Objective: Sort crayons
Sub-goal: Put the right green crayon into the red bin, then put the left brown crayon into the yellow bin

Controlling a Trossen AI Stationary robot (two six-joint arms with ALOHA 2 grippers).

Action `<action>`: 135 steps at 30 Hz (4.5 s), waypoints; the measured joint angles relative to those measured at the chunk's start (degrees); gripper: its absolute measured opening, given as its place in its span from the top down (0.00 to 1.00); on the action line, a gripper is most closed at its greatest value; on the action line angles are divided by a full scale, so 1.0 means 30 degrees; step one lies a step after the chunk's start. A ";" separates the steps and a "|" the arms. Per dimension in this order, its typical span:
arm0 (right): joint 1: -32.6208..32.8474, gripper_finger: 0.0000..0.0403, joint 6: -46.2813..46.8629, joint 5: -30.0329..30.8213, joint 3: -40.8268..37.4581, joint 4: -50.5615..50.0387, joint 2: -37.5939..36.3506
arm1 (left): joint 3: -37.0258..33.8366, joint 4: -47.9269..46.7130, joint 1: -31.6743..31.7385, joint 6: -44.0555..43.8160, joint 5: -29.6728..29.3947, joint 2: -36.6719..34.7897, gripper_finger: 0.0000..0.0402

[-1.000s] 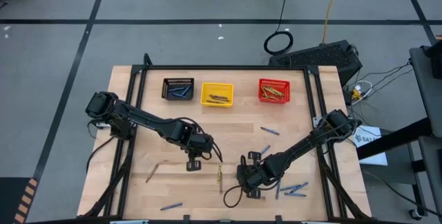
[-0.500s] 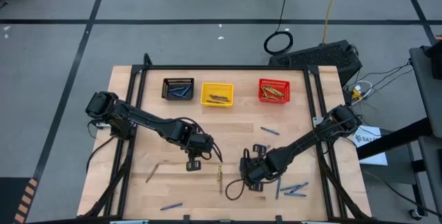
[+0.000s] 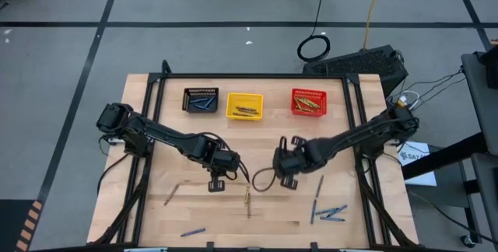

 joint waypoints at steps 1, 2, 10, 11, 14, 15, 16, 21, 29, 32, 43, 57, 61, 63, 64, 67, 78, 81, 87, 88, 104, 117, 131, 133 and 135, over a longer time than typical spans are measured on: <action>-0.0298 1.00 -0.0195 0.0000 -0.0006 -0.0300 -0.0175 | 0.0000 -0.0007 0.0000 0.0003 -0.0003 0.0000 1.00; -0.0625 1.00 -0.0384 0.0000 0.0002 -0.0573 -0.0311 | 0.0000 -0.0007 0.0000 0.0006 -0.0004 0.0000 1.00; -0.3578 1.00 -0.2563 0.0558 0.0002 -0.2476 -0.1607 | 0.0000 -0.0342 0.0000 0.0018 -0.0019 -0.0001 1.00; -0.4025 1.00 -0.2928 0.0608 0.0002 -0.2545 -0.1772 | 0.0000 -0.0520 0.0000 0.0018 -0.0025 0.0000 1.00; -0.5406 1.00 -0.4371 0.0603 0.0002 -0.2633 -0.2229 | -0.0007 -0.0724 0.0000 0.0040 -0.0200 0.0000 1.00; -0.5917 1.00 -0.4863 0.0507 0.0002 -0.2658 -0.2365 | -0.0007 -0.0733 0.0000 0.0216 -0.0413 0.0000 1.00; -0.6408 1.00 -0.5269 0.0481 0.0002 -0.2677 -0.2443 | -0.0007 -0.0736 0.0000 0.0469 -0.0664 -0.0002 1.00; -0.9079 1.00 -0.7403 0.0388 0.0002 -0.2988 -0.2422 | -0.0007 -0.0779 0.0311 0.1532 -0.1183 -0.0007 1.00; -1.3351 1.00 -1.0355 -0.0791 0.0002 -0.2904 -0.2437 | -0.0007 -0.0787 0.1425 0.3324 -0.1289 -0.0006 1.00; -1.4817 1.00 -1.1274 -0.2244 -0.0464 -0.1936 -0.2451 | -0.0007 -0.0788 0.1806 0.3649 -0.1351 -0.0004 1.00; -1.8555 1.00 -1.3007 -0.3031 -0.3370 -0.0192 -0.2422 | -0.0007 -0.2515 0.2777 0.4047 -0.2227 -0.0002 1.00; -2.0578 1.00 -1.5268 -0.3155 -0.3423 0.0719 -0.2422 | -0.0007 -0.2534 0.4013 0.4893 -0.3596 -0.0007 1.00; -2.0602 0.97 -1.5410 -0.3162 -0.3423 0.0719 -0.2422 | -0.0007 -0.2070 0.4340 0.5016 -0.3610 0.0000 1.00; -2.0602 0.95 -1.5403 -0.3162 -0.3423 0.0711 -0.2422 | -0.0007 -0.2076 0.4494 0.5016 -0.3610 -0.0007 1.00; -2.0602 0.93 -1.5396 -0.3162 -0.3423 0.0711 -0.2422 | -0.0007 -0.2069 0.4572 0.5016 -0.3610 -0.0007 1.00; -2.0602 0.90 -1.5404 -0.3169 -0.3423 0.0711 -0.2422 | -0.0007 -0.2069 0.4759 0.4990 -0.3610 -0.0007 1.00; -2.0592 0.84 -1.4208 -0.3140 -0.3423 0.0711 -0.2422 | -0.0007 -0.1411 0.4772 0.4856 -0.3610 -0.0007 1.00; -2.0387 0.84 -1.3681 -0.3104 -0.3423 0.0711 -0.2422 | -0.0007 -0.0964 0.4779 0.4852 -0.3610 -0.0007 1.00; -1.9448 0.84 -1.3654 -0.3002 -0.3423 0.0719 -0.2422 | -0.0007 -0.0062 0.4779 0.4861 -0.3610 -0.0007 1.00; -1.9300 0.84 -1.3654 -0.3002 -0.3423 0.0719 -0.2422 | -0.0007 0.0181 0.4779 0.4863 -0.3610 -0.0007 1.00; -1.7901 0.84 -1.3684 -0.0574 -0.3423 0.0711 -0.2429 | -0.0007 0.0452 0.5005 0.4899 -0.3799 -0.0007 0.87; -1.7318 0.84 -1.1825 -0.0546 -0.3423 0.0231 -0.2429 | -0.0012 -0.2841 0.3918 -0.1497 -0.3472 -0.0004 0.80; -1.6369 0.84 -1.1622 -0.0573 -0.3423 -0.0321 -0.2429 | -0.0899 -0.5615 -0.1203 -0.8766 -0.3527 -0.0005 0.80; -1.6179 0.84 -1.1462 -0.0580 -0.3423 -0.0316 -0.2437 | -0.0903 -0.6700 -0.2049 -1.0312 -0.3537 -0.0007 0.80; -1.6001 0.84 -1.1311 -0.0579 -0.3423 -0.0316 -0.2437 | -0.0896 -0.7497 -0.2926 -1.1780 -0.3537 -0.0007 0.80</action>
